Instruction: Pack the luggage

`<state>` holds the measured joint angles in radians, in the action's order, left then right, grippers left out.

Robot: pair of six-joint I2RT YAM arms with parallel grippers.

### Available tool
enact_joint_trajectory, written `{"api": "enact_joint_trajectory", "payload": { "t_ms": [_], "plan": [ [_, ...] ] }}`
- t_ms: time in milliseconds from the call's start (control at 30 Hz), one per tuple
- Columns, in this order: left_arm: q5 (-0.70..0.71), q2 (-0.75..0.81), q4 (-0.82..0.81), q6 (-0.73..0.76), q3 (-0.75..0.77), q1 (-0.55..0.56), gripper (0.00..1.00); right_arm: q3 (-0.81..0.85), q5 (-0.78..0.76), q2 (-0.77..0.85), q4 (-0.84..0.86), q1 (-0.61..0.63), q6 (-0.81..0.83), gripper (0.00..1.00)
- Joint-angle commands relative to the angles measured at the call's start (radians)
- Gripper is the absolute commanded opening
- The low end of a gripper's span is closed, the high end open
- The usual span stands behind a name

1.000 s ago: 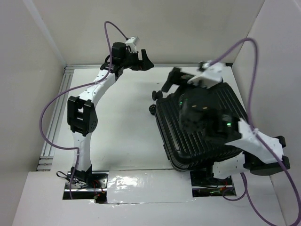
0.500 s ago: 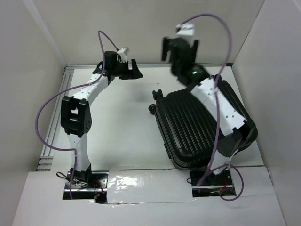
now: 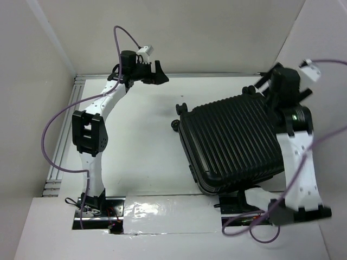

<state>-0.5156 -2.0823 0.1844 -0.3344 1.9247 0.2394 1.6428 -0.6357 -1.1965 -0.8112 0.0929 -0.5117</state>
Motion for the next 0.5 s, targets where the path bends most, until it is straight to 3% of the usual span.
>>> {"api": "enact_joint_trajectory", "payload": {
  "t_ms": [0, 200, 467],
  "plan": [
    [-0.044, -0.044, -0.022, 0.058, 0.051, 0.040, 0.97, -0.111, -0.047, 0.167, -0.218, -0.022, -0.216, 0.99],
    [-0.032, -0.093, -0.011, 0.069, 0.100, 0.072, 0.97, -0.207, -0.062, 0.207, -0.499, -0.088, -0.424, 0.99],
    [-0.043, -0.111, -0.020, 0.057, 0.100, 0.090, 0.97, -0.379, 0.051, 0.353, -0.491, -0.304, -0.510, 0.99]
  ]
}}
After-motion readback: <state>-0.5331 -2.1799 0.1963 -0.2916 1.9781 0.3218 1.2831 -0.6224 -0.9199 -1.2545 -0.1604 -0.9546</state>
